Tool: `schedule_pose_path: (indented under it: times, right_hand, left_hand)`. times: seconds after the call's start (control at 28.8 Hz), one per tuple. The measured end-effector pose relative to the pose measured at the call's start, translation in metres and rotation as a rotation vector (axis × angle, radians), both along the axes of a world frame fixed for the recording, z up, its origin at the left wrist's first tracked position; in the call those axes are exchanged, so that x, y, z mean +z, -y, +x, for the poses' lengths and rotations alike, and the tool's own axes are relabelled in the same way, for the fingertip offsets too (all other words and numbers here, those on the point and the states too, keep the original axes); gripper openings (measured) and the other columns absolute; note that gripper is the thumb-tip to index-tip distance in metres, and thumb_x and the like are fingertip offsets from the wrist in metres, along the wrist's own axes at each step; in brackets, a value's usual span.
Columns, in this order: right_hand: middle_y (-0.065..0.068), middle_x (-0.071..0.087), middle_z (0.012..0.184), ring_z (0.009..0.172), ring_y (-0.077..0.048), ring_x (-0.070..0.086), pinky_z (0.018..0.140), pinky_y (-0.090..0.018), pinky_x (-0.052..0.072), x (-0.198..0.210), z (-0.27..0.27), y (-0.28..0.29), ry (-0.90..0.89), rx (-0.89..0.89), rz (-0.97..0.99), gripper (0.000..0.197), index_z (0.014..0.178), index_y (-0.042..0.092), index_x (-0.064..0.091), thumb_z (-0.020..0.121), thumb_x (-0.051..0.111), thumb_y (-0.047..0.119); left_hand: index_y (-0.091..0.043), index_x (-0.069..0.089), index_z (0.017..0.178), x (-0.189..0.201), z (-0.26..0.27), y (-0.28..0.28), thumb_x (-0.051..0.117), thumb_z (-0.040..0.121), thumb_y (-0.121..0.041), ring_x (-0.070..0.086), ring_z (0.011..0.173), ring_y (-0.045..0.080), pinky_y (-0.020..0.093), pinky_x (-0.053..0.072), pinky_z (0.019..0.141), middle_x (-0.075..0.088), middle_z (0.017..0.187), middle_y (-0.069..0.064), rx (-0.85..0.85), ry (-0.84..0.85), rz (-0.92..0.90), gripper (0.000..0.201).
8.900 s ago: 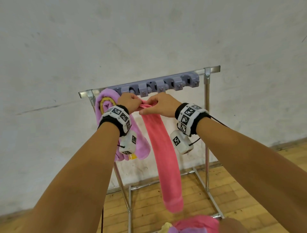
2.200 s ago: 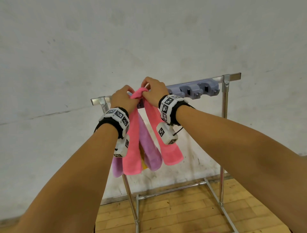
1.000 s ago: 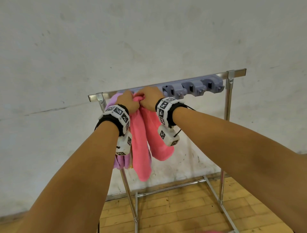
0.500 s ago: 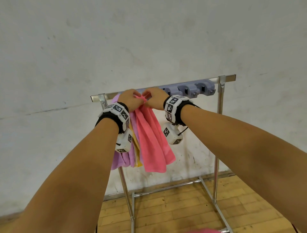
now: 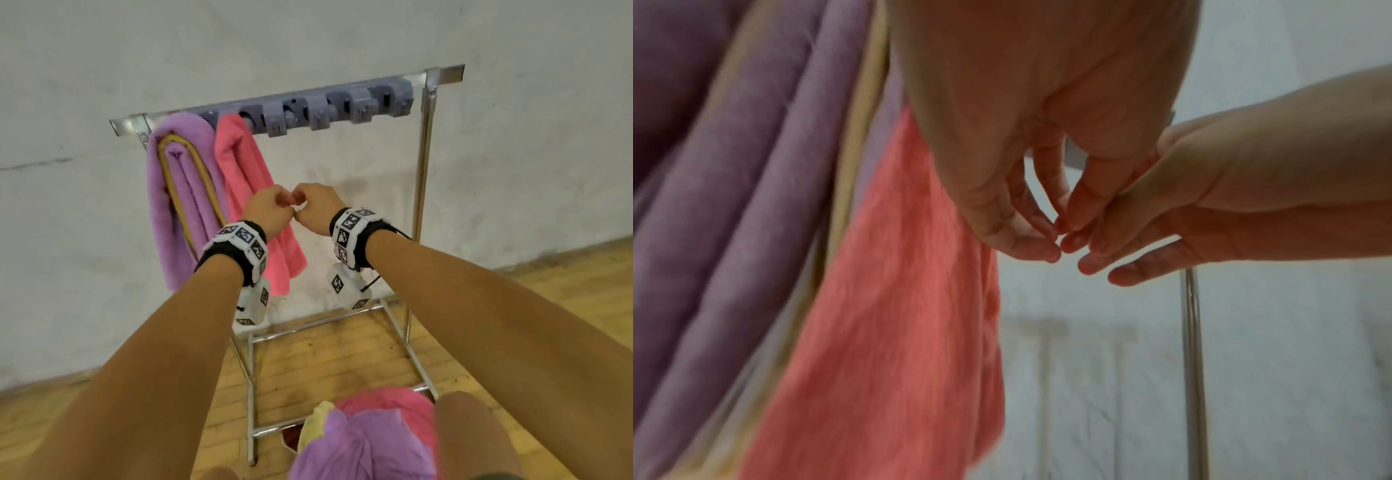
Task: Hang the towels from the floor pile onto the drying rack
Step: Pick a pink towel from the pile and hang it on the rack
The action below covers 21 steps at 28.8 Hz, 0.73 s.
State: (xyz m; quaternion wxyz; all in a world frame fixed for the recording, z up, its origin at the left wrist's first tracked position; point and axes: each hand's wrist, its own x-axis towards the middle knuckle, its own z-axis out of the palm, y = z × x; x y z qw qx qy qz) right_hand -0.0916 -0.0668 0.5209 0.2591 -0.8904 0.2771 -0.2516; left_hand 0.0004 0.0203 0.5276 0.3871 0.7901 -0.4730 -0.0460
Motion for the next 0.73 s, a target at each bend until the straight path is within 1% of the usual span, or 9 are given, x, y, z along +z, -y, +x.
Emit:
schedule_pose_path:
  times: [0.07,0.17,0.28,0.38,0.45,0.52,0.59,0.66,0.73]
  right_hand:
    - [-0.011,0.066,0.118,0.108,-0.028,0.061,0.092,-0.037,0.051,-0.041,-0.006,0.008,-0.043,-0.013,0.058,0.032,0.115,0.010,0.064,0.084,0.060,0.007]
    - [-0.009,0.066,0.118,0.108,-0.027,0.061,0.092,-0.039,0.052,-0.107,-0.011,0.016,-0.105,-0.042,0.164,0.033,0.116,0.012,0.064,0.083,0.060,0.007]
    - [-0.009,0.066,0.115,0.104,-0.027,0.063,0.091,-0.040,0.054,-0.175,-0.016,0.019,-0.154,-0.077,0.261,0.032,0.113,0.012,0.065,0.082,0.060,0.007]
    - [-0.008,0.067,0.113,0.103,-0.025,0.062,0.090,-0.038,0.053,-0.238,-0.019,0.017,-0.237,-0.082,0.336,0.031,0.113,0.012,0.065,0.083,0.061,0.008]
    - [-0.006,0.069,0.107,0.098,-0.025,0.063,0.086,-0.038,0.054,-0.279,-0.017,0.015,-0.316,-0.054,0.356,0.027,0.107,0.012,0.067,0.081,0.059,0.009]
    - [-0.007,0.072,0.102,0.097,-0.027,0.066,0.084,-0.038,0.056,-0.316,-0.017,0.012,-0.351,-0.045,0.391,0.026,0.099,0.012,0.070,0.077,0.057,0.007]
    - [-0.010,0.071,0.107,0.101,-0.028,0.064,0.086,-0.035,0.054,-0.348,-0.019,0.009,-0.384,-0.077,0.421,0.025,0.102,0.010,0.070,0.080,0.060,0.007]
    - [-0.012,0.068,0.113,0.106,-0.028,0.061,0.087,-0.033,0.050,-0.379,-0.023,0.006,-0.422,-0.091,0.448,0.026,0.108,0.009,0.067,0.083,0.063,0.009]
    - [-0.011,0.067,0.115,0.107,-0.028,0.061,0.084,-0.030,0.047,-0.412,-0.024,0.003,-0.489,-0.090,0.474,0.026,0.110,0.010,0.066,0.085,0.063,0.013]
  left_hand:
    - [-0.011,0.066,0.097,-0.041,-0.004,0.010,0.057,0.081,0.003,0.066,0.097,0.029,0.045,0.055,0.088,0.069,0.103,0.009,-0.013,-0.064,0.044,0.023]
    - [-0.008,0.065,0.100,-0.104,-0.009,0.022,0.055,0.084,0.003,0.064,0.098,0.030,0.043,0.055,0.088,0.068,0.105,0.009,-0.032,-0.143,0.140,0.021]
    - [-0.014,0.065,0.093,-0.172,-0.011,0.028,0.057,0.082,0.002,0.065,0.096,0.031,0.044,0.055,0.087,0.068,0.102,0.009,-0.054,-0.197,0.211,0.021]
    - [-0.017,0.066,0.091,-0.236,-0.014,0.026,0.060,0.083,-0.003,0.064,0.095,0.022,0.028,0.049,0.084,0.069,0.100,0.003,-0.042,-0.240,0.301,0.017]
    - [-0.018,0.067,0.092,-0.275,-0.014,0.026,0.060,0.085,-0.006,0.063,0.094,0.021,0.024,0.045,0.080,0.070,0.102,0.003,-0.033,-0.271,0.372,0.016]
    - [-0.017,0.068,0.094,-0.312,-0.013,0.026,0.059,0.085,-0.007,0.066,0.095,0.026,0.031,0.051,0.082,0.071,0.103,0.006,-0.038,-0.308,0.433,0.016]
    - [-0.018,0.068,0.095,-0.348,-0.013,0.024,0.059,0.084,-0.006,0.067,0.094,0.029,0.037,0.052,0.084,0.072,0.102,0.007,-0.040,-0.368,0.474,0.019]
    - [-0.019,0.068,0.094,-0.382,-0.015,0.020,0.059,0.082,-0.005,0.066,0.089,0.027,0.036,0.052,0.084,0.072,0.103,0.005,-0.036,-0.426,0.501,0.020]
    - [-0.013,0.069,0.094,-0.413,-0.018,0.015,0.058,0.080,-0.009,0.066,0.087,0.031,0.041,0.055,0.082,0.072,0.102,0.011,-0.038,-0.466,0.523,0.018]
